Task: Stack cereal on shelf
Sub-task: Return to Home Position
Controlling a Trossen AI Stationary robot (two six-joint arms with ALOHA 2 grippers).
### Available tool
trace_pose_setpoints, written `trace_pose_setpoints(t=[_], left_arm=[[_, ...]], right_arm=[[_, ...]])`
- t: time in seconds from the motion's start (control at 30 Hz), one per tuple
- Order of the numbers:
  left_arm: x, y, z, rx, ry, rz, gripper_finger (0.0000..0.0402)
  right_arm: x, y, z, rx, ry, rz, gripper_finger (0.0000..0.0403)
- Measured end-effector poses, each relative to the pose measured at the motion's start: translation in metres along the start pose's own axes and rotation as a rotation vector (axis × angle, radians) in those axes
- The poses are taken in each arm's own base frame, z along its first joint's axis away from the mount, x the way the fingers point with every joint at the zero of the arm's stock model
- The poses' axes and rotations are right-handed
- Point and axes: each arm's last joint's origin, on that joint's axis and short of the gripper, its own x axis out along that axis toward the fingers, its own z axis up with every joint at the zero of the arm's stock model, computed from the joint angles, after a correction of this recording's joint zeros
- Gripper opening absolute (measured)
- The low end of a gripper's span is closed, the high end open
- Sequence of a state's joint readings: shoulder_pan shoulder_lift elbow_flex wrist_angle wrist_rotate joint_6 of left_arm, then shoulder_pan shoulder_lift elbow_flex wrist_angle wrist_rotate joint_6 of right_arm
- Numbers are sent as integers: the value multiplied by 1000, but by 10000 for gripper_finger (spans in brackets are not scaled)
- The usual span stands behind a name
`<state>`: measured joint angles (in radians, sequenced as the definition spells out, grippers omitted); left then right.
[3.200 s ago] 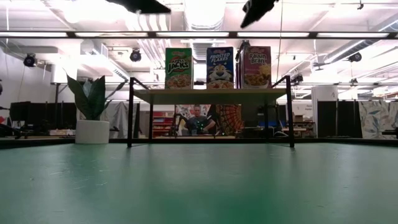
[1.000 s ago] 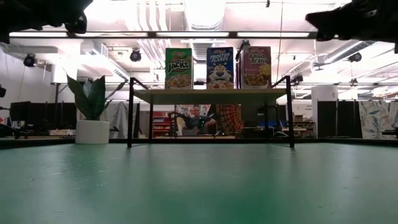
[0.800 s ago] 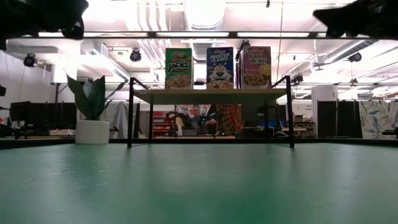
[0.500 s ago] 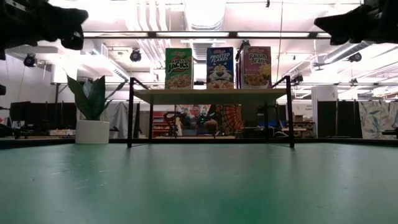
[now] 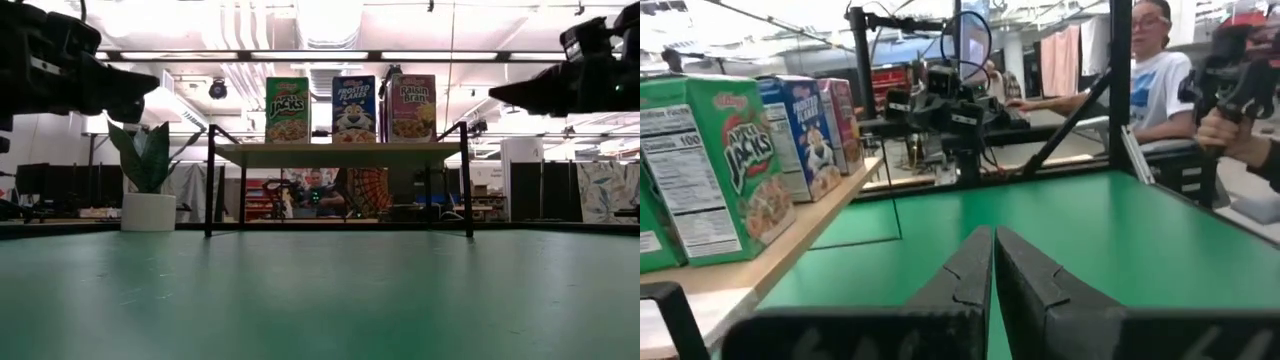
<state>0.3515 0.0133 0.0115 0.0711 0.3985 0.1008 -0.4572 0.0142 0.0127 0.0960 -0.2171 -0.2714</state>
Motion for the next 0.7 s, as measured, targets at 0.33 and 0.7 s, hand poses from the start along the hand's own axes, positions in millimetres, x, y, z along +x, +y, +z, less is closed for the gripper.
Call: trace_pose_setpoints(t=[0.33,0.7], left_arm=[[3,3,-6,-4,64,62,0],[3,3,-5,-7,52,71,0]], right_arm=[[0,-2,-7,27,88,-92,9],[0,-1,-8,126,98,-94,9]])
